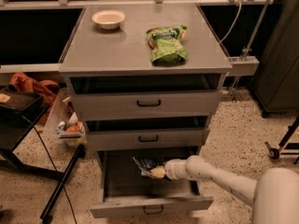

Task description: Place blue chip bag into bottom drawer

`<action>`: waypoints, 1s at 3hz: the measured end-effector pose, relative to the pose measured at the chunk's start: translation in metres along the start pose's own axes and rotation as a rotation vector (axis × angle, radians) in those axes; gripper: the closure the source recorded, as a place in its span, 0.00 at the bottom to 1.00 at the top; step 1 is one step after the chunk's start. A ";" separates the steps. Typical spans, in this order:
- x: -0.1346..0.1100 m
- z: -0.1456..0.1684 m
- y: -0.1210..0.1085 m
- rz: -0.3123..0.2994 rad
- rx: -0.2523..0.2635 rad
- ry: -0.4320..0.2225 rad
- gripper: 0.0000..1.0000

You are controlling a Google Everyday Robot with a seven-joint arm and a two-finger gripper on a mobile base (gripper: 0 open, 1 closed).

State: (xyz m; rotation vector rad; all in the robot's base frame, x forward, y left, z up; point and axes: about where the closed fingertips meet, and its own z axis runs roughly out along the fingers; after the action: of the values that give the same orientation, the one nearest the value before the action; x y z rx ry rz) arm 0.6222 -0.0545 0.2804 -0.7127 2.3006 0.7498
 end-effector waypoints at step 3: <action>0.033 0.123 -0.005 -0.008 -0.160 0.150 0.81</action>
Offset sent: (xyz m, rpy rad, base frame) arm 0.0389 0.0764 -0.1247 0.0306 0.1739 0.1818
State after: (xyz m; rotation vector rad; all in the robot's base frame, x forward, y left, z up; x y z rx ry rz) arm 0.6499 0.0128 0.1758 -0.8763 2.3888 0.9120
